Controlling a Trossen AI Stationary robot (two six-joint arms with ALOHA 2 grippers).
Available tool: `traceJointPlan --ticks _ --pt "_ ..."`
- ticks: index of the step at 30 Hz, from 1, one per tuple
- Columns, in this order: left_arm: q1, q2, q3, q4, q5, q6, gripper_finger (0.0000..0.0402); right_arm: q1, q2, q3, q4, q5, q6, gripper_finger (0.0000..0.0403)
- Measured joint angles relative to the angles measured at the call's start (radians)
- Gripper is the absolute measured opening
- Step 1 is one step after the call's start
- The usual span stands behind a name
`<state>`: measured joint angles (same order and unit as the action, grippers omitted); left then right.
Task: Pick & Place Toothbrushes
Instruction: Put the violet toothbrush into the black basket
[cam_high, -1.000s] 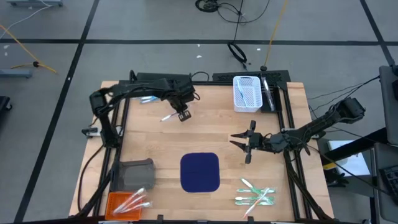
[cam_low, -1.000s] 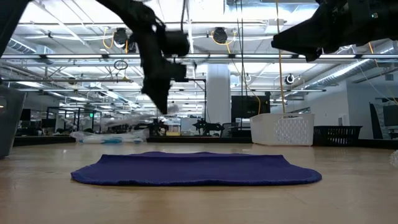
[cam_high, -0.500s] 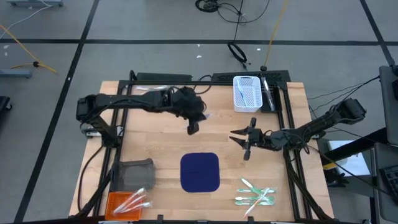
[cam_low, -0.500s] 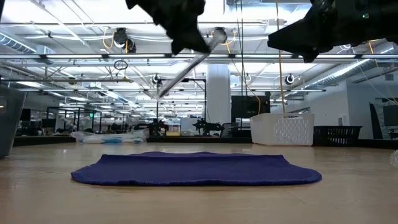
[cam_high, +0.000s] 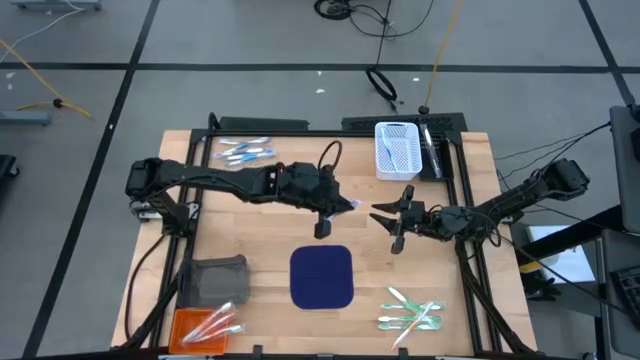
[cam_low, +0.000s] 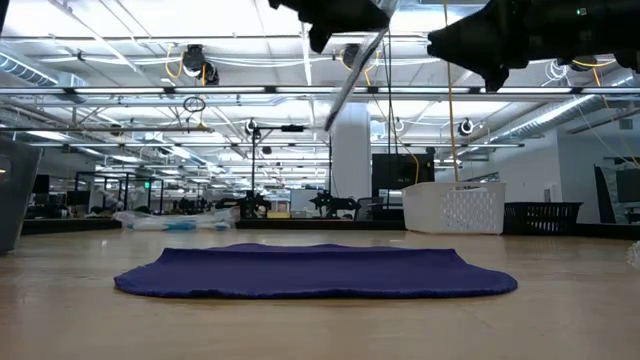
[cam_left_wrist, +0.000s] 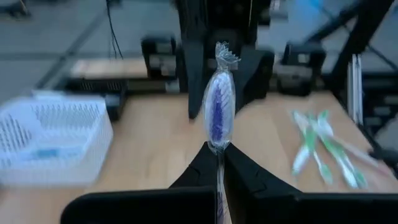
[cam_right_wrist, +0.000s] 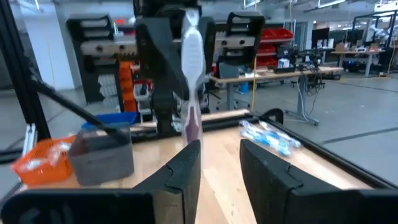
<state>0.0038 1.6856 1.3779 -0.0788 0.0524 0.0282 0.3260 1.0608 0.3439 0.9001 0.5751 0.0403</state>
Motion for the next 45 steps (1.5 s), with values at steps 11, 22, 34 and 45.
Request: traceJointPlan --ticks 11,22,34,45 --pt "-0.039 0.089 -0.001 0.123 -0.041 0.001 0.0001 0.0 0.0 0.0 0.077 -0.002 -0.034 0.0105" --pt "-0.039 0.163 0.0 0.249 -0.058 0.003 0.0002 0.0 -0.001 0.0 0.071 -0.002 -0.026 0.0105" --pt "-0.025 0.149 0.0 0.24 -0.159 0.03 0.0002 0.001 0.0 0.0 0.052 -0.001 -0.064 0.0105" --pt "-0.045 0.127 0.001 0.228 -0.158 0.031 0.0001 0.001 0.0 0.0 0.059 -0.001 -0.079 0.0105"
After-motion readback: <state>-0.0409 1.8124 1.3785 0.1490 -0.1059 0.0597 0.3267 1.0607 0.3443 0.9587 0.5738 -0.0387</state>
